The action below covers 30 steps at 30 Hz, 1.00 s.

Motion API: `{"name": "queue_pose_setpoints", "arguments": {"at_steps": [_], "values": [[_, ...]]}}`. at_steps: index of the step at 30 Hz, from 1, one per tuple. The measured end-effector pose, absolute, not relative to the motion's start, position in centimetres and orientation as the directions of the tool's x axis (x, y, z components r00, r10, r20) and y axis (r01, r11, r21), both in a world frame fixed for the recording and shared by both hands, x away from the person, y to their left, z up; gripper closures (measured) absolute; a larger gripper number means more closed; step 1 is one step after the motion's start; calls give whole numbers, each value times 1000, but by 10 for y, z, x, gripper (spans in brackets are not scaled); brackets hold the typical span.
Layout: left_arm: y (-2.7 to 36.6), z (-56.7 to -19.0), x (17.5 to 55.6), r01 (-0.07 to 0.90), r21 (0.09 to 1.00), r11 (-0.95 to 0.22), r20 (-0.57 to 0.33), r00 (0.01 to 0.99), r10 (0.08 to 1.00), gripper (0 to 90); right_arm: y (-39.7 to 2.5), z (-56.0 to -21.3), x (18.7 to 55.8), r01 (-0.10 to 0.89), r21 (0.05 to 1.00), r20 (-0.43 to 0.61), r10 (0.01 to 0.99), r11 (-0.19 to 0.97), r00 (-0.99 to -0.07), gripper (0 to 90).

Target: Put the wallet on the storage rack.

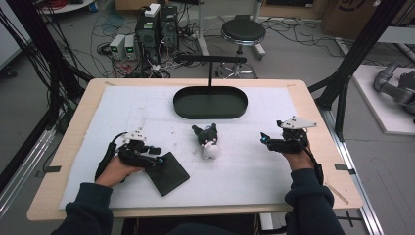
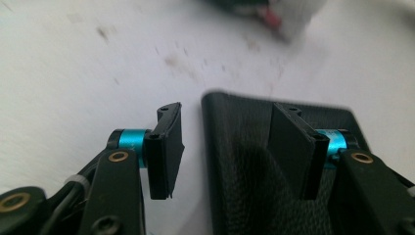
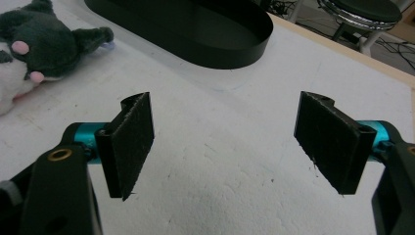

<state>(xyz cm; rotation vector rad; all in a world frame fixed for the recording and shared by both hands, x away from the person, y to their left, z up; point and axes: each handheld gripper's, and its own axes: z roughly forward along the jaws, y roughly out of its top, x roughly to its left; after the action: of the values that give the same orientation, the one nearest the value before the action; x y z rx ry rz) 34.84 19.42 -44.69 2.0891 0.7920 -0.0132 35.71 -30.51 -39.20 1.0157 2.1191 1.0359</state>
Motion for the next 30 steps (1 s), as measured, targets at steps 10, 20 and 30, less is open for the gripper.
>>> {"name": "queue_pose_setpoints", "arguments": {"at_steps": [10, 20, 30], "values": [[194, -441, 349, 588, 726, -358, -338, 757, 559, 800, -302, -391, 355, 374, 828, -163, 817, 419, -553, 231], [229, -405, 346, 477, 868, -135, -247, 653, 716, 821, -304, -391, 356, 377, 829, -158, 820, 413, -550, 231], [252, -365, 326, 241, 949, -203, 70, 468, 881, 827, -304, -390, 355, 378, 829, -157, 820, 412, -550, 231]]}}
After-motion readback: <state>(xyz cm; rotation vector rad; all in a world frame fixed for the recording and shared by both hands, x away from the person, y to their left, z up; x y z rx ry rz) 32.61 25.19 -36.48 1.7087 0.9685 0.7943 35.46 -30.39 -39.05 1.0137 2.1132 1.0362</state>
